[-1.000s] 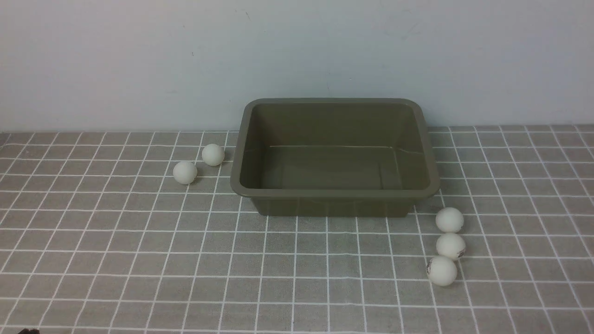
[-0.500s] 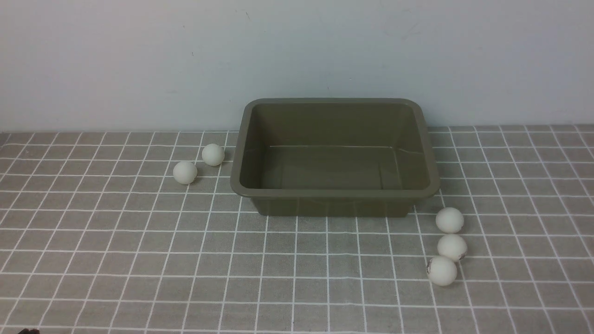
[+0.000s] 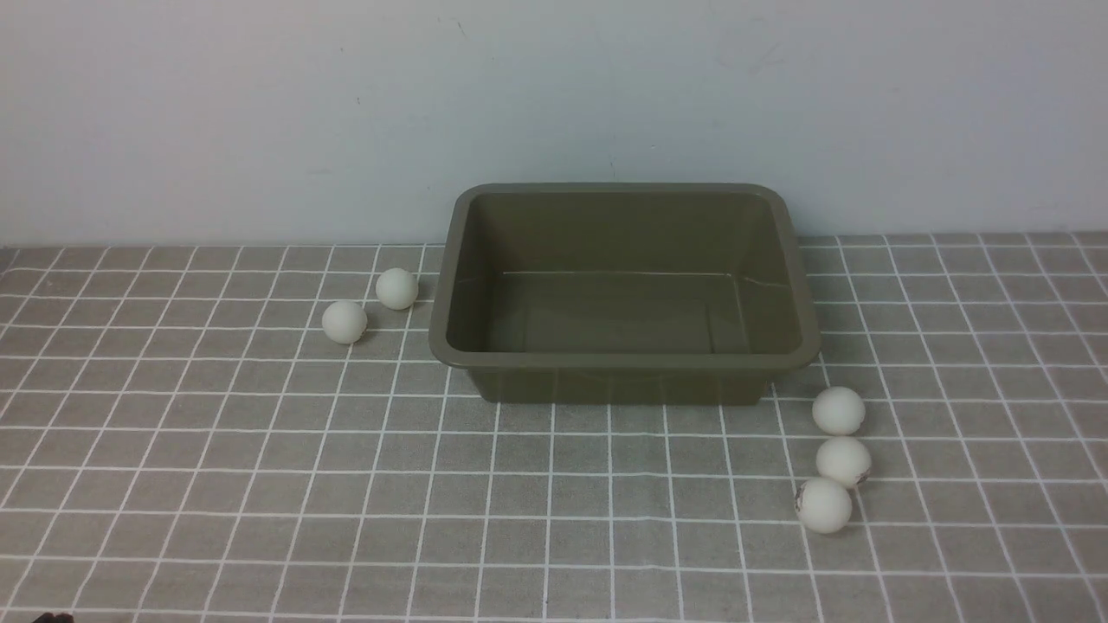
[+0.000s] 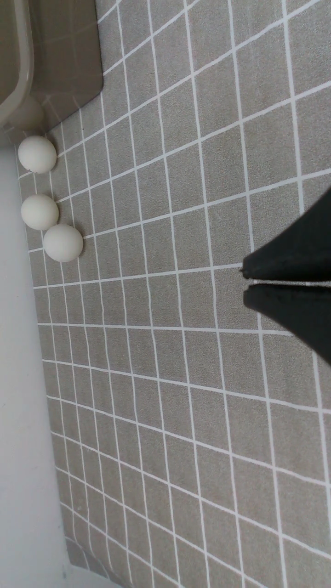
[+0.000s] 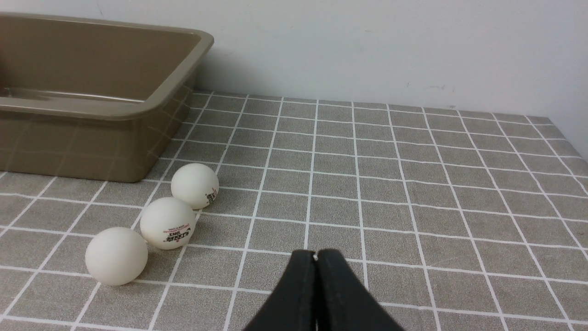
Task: Put the table tennis balls into the box on the grey coffee tablecloth.
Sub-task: 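Reach for and grasp a ping pong ball on the table beside the basket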
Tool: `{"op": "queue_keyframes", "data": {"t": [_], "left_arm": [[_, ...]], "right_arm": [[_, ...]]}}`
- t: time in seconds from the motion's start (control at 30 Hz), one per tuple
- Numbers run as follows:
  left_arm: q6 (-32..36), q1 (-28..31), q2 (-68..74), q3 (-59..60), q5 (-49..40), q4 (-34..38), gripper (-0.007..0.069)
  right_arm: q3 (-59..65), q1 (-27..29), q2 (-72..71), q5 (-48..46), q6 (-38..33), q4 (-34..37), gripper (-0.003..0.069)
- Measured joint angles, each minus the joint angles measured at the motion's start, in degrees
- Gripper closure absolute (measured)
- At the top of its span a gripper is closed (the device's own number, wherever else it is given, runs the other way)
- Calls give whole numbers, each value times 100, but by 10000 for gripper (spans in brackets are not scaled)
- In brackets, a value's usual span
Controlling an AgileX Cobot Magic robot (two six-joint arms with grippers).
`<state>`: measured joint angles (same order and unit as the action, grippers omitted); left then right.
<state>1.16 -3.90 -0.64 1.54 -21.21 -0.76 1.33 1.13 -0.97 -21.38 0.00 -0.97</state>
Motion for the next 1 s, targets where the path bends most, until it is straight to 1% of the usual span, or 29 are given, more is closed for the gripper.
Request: {"op": "queue_keyframes", "data": {"t": [0.07, 0.1, 0.3, 0.33, 0.37, 0.43, 0.5, 0.53, 0.57, 0.67, 0.7, 0.77, 0.8, 0.83, 0.9, 0.93, 1.0], "left_arm": [[-37, 0, 0, 5, 105, 15, 629], [-116, 0, 0, 5, 338, 76, 629], [-913, 0, 0, 5, 1328, 1099, 629], [-935, 0, 0, 5, 1362, 1099, 629], [-1099, 0, 0, 5, 1627, 1368, 629], [-1152, 0, 0, 5, 1751, 1488, 629], [-1188, 0, 0, 5, 1965, 1661, 629], [-1188, 0, 0, 5, 1993, 1684, 629], [-1193, 0, 0, 5, 2029, 1694, 629], [-1211, 0, 0, 5, 2121, 1708, 629], [-1211, 0, 0, 5, 2220, 1708, 629], [-1216, 0, 0, 5, 2757, 1714, 629], [-1216, 0, 0, 5, 2820, 1714, 629], [-1216, 0, 0, 5, 3387, 1730, 629], [-1216, 0, 6, -33, 3723, 1730, 629], [-1218, 0, 59, -152, 3814, 1730, 629], [-1218, 0, 359, -666, 3444, 1650, 629]], "right_arm": [[0, 0, 0, 0, 0, 0, 673], [0, 0, 0, 0, 0, 0, 673], [0, 0, 0, 5, 0, -6, 673], [0, 0, 0, 16, 0, -6, 673], [8, 0, 0, 163, 76, 159, 673], [24, 0, 0, 309, 178, 320, 673], [24, 0, 0, 876, 600, 1122, 673], [24, 0, 0, 974, 673, 1263, 673], [24, 0, 0, 1345, 953, 1827, 673], [24, 0, 0, 1883, 1210, 2659, 673], [24, 0, 0, 1984, 1210, 2783, 673], [24, 0, 0, 2202, 1127, 2968, 673], [24, 0, 0, 2220, 1127, 2976, 673], [24, 0, 0, 2319, 1127, 3037, 673], [24, 0, 0, 2485, 1153, 3126, 673], [16, 0, 0, 2554, 1180, 3143, 673], [-233, -6, 0, 2226, 1199, 3116, 673]]}}
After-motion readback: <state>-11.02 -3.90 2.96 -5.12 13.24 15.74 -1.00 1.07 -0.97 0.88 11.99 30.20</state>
